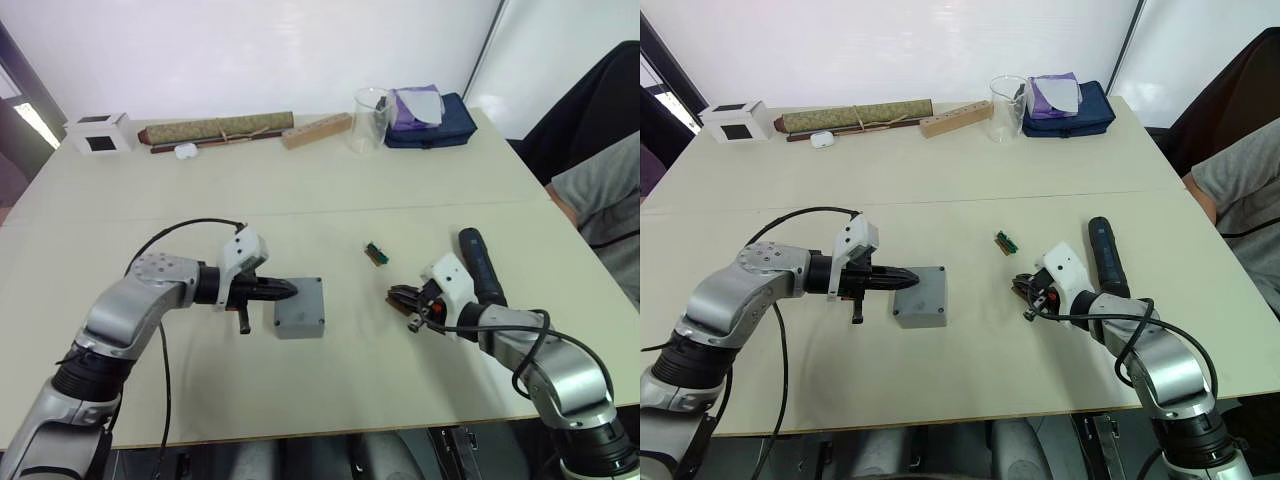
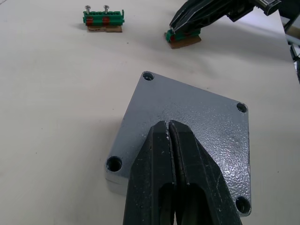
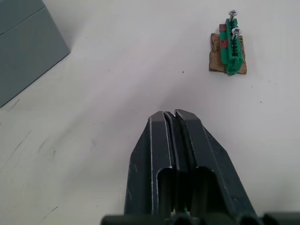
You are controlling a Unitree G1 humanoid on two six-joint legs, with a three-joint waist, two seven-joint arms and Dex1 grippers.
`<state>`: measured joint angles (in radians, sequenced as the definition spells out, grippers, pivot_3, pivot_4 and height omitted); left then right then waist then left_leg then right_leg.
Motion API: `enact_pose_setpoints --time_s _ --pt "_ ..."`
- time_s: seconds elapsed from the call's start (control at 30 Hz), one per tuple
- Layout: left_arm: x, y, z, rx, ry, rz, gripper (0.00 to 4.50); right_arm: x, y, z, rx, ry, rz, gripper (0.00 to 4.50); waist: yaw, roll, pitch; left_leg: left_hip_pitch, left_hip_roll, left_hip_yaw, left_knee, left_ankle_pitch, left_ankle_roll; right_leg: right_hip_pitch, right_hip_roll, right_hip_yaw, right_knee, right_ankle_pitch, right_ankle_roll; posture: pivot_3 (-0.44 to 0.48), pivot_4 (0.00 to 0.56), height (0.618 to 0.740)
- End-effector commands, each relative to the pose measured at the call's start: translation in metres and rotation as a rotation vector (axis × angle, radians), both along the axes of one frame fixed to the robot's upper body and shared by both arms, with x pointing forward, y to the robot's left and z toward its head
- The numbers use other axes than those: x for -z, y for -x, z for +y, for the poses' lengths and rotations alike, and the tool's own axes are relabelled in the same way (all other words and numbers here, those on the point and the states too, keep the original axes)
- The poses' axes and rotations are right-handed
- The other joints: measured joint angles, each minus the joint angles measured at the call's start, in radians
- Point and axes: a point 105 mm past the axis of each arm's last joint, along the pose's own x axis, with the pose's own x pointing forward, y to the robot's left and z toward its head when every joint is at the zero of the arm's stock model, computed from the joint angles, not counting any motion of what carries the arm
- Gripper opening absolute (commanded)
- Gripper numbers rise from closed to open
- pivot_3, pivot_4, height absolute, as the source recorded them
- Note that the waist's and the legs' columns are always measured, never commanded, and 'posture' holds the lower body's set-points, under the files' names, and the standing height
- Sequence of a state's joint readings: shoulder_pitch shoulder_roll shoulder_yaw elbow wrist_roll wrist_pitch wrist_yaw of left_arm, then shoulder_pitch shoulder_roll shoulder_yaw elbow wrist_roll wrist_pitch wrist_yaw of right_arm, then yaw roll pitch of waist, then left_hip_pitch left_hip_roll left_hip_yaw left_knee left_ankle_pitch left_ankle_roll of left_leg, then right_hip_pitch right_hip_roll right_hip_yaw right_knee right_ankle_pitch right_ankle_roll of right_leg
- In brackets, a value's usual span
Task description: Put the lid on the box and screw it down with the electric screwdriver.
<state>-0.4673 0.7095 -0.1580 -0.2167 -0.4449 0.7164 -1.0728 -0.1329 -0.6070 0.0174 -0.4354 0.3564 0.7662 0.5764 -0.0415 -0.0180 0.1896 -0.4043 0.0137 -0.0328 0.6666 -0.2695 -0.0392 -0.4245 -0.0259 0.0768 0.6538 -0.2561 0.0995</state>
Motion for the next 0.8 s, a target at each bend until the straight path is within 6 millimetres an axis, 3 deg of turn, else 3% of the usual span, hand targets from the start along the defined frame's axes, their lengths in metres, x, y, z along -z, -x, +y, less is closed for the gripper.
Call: enact_pose_setpoints --time_s 0.03,0.47,0.7,0.8 --pt "-0.011 0.001 -0.002 0.013 0.001 -0.041 0.00 -0.009 -0.002 0.001 -0.007 -0.001 -0.040 0.14 0.000 0.000 0.000 0.000 0.000 0.000 0.000 0.000 0.000 0.000 0.000 0.000 0.000 0.000 0.000 0.000 0.150 0.740" --pt "-0.012 -0.004 -0.001 0.003 0.014 -0.039 0.00 -0.031 -0.003 -0.003 -0.008 -0.038 -0.089 0.14 0.000 0.000 0.000 0.000 0.000 0.000 0.000 0.000 0.000 0.000 0.000 0.000 0.000 0.000 0.000 0.000 0.150 0.740" --pt "-0.015 -0.007 0.004 -0.013 0.040 -0.035 0.00 -0.057 -0.004 0.005 -0.040 -0.096 -0.134 0.14 -0.001 0.000 0.000 0.000 0.000 0.000 0.000 0.000 0.000 0.000 0.000 0.000 0.000 0.000 0.000 0.000 0.150 0.740" --pt "-0.022 -0.008 0.008 -0.032 0.063 -0.035 0.00 -0.069 -0.004 0.018 -0.082 -0.138 -0.153 0.14 -0.001 0.000 0.000 0.000 0.000 0.000 0.000 0.000 0.000 0.000 0.000 0.000 0.000 0.000 0.000 0.000 0.150 0.740"
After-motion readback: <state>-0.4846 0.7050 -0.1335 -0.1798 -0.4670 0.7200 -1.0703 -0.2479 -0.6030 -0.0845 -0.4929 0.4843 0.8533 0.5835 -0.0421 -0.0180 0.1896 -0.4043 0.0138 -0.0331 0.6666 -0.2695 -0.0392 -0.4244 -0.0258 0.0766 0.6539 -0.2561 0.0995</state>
